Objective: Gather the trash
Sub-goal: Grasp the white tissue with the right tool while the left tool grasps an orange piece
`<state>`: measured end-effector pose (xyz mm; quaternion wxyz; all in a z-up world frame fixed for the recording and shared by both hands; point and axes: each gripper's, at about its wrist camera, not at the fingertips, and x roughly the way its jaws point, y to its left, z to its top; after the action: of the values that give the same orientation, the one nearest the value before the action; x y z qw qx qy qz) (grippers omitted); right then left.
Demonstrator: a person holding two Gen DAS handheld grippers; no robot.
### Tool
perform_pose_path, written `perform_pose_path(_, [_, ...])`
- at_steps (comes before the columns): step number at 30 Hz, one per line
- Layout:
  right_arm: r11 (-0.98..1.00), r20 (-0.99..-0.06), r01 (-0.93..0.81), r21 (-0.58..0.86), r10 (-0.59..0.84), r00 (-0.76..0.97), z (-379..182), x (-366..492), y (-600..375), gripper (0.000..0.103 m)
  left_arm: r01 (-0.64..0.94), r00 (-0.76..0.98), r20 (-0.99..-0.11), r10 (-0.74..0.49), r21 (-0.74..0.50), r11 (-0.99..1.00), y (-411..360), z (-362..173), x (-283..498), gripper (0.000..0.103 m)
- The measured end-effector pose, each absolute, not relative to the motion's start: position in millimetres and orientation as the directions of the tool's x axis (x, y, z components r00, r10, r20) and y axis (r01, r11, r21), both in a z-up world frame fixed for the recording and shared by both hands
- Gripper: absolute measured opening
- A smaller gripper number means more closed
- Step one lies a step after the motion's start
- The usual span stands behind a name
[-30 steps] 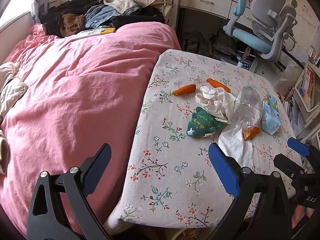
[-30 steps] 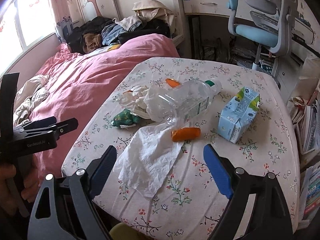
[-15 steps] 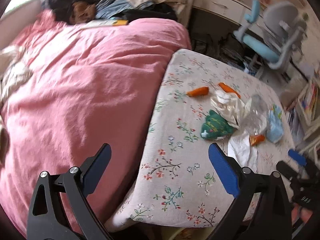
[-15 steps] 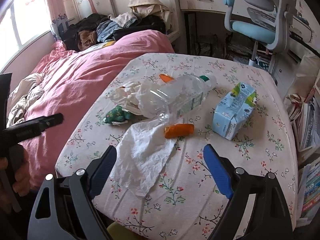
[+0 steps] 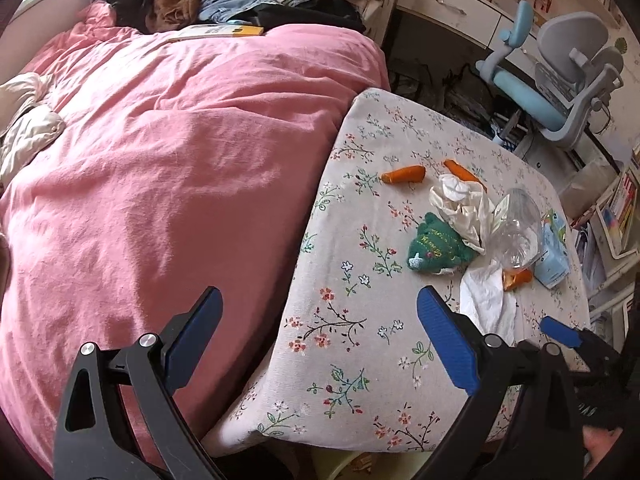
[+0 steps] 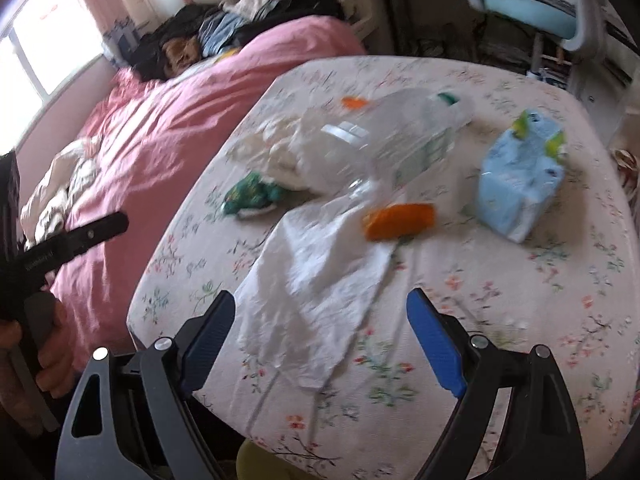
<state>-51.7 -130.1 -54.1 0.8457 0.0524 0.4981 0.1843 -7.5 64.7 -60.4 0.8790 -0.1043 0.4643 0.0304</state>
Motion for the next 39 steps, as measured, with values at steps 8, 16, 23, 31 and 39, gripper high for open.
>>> perform_pose_path(8, [0.937,-0.864,-0.304,0.173,0.292,0.409,-75.3,-38.2,-103.4,0.085,-0.129,0.554,-0.831,-0.046,-0.140,0.982,57.0,-65.3,-4.4,0.094])
perform_pose_path(16, [0.931,-0.857,-0.325,0.169,0.302,0.418,-73.2,-31.5,-113.4,0.008,-0.085,0.537,-0.843,-0.037,-0.098,0.992,42.5,-72.2,4.4,0.094])
perform_pose_path(23, [0.895,-0.784,-0.323,0.307,0.430,0.448,-48.8,-47.6,-149.3,0.004,0.009,0.535,-0.844,-0.035,-0.036,0.999,14.9,-74.2,11.4,0.094])
perform_pose_path(31, [0.904,-0.798,-0.300,0.304,0.414,0.437,-57.3,-42.8,-159.2,0.064,0.011,0.543,-0.839,-0.042,-0.043,0.999,0.3,-70.0,21.0,0.094])
perform_pose_path(39, [0.888,-0.823,-0.404,0.219,0.390,0.413,-68.5,-39.0,-112.9,0.077,-0.077,0.571,-0.820,0.045,0.001,0.997,18.9,-64.4,63.2,0.094])
